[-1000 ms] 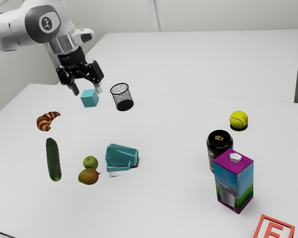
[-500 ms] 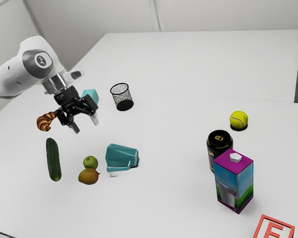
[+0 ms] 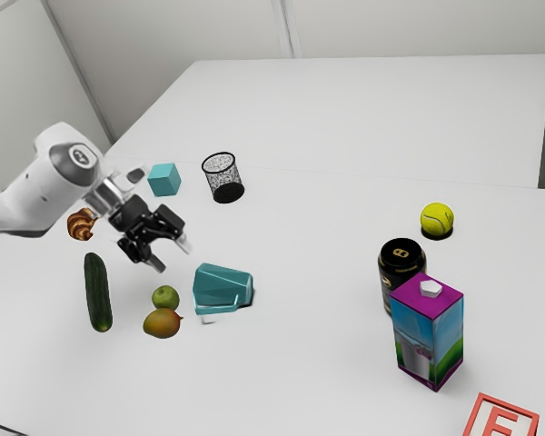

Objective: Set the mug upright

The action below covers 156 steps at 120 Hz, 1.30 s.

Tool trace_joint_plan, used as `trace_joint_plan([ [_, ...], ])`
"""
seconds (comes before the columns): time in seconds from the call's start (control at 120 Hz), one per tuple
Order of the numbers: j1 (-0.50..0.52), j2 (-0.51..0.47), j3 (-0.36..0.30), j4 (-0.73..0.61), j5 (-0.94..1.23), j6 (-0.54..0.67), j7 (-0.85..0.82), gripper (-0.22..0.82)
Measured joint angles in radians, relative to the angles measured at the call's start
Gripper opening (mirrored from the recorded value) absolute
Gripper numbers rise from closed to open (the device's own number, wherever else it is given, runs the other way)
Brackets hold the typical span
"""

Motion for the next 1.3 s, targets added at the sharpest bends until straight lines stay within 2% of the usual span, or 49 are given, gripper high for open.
trace_joint_plan([
  [0.275,0.003,0.036,0.0,-0.044,-0.063,0.055,0.145,0.6],
  [0.658,-0.008,0.097,-0.019,-0.038,-0.156,0.06,0.28,0.6],
  [0.8,-0.008,0.109,-0.031,-0.04,-0.172,0.055,0.312,0.53],
  [1.05,-0.006,0.118,-0.033,-0.04,-0.202,0.039,0.354,0.32],
  [1.3,-0.007,0.134,-0.044,-0.038,-0.217,0.032,0.381,0.21],
])
